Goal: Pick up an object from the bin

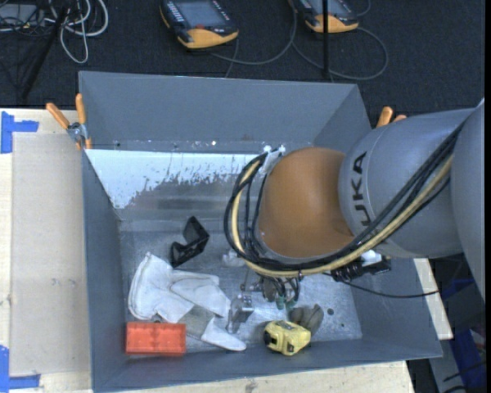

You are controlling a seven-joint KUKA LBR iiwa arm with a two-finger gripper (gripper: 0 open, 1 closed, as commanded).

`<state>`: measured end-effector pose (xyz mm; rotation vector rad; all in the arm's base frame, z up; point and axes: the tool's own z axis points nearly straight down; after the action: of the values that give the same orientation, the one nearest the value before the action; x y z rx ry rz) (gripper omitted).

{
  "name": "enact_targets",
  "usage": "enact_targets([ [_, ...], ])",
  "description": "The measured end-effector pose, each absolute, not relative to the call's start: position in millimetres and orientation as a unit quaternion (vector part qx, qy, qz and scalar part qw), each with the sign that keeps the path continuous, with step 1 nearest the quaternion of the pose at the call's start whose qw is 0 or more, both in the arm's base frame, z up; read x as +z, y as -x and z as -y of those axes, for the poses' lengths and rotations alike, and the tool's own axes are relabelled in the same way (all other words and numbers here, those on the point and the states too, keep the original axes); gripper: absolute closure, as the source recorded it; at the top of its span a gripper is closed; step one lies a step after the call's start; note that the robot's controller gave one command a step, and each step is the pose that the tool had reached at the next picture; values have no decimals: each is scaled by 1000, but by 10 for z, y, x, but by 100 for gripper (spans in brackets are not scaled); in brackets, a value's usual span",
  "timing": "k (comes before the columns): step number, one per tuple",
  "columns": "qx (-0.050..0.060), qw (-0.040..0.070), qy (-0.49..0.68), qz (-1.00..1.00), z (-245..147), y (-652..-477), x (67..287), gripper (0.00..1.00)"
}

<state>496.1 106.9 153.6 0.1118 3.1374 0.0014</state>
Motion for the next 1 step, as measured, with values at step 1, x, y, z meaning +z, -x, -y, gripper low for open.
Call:
enact_targets([
  [1,-1,-3,-31,-1000,-1177,-4949,1325,0],
])
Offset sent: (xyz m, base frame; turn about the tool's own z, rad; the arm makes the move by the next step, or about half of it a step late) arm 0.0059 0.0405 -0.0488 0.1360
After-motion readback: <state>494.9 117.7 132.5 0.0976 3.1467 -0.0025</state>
